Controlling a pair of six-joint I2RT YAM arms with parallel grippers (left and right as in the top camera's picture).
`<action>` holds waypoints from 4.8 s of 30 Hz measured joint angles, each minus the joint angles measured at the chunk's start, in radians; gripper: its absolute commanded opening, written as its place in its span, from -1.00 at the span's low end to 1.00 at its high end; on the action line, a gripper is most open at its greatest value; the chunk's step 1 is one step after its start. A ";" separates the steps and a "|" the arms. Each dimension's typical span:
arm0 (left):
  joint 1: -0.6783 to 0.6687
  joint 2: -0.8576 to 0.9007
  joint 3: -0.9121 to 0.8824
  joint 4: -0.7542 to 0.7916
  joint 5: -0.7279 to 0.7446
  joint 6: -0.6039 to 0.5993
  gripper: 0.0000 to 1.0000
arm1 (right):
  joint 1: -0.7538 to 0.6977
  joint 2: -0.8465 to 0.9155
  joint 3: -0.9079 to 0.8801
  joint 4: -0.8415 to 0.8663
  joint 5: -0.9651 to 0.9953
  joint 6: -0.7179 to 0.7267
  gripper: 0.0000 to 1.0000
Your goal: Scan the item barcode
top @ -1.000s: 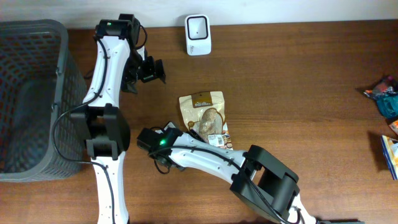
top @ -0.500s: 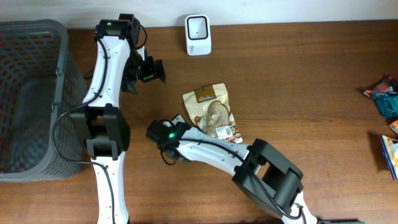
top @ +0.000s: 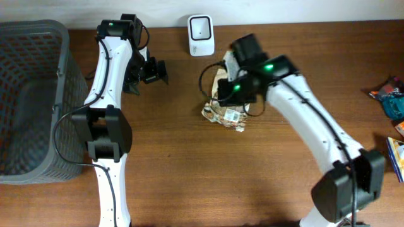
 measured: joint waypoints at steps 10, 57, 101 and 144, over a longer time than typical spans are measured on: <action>0.000 0.000 0.000 0.000 0.000 0.000 0.98 | -0.121 -0.007 -0.111 -0.069 0.148 -0.036 0.97; -0.509 0.034 -0.257 0.576 0.032 0.247 -1.00 | -0.618 -0.005 -0.119 -0.016 0.202 0.041 0.97; -0.691 0.077 -0.117 0.037 -0.794 0.001 0.50 | -0.618 -0.005 -0.119 -0.015 0.201 0.041 0.97; -0.033 0.151 0.448 -0.053 -0.233 -0.007 0.99 | -0.516 -0.004 -0.120 0.090 -0.180 -0.269 0.97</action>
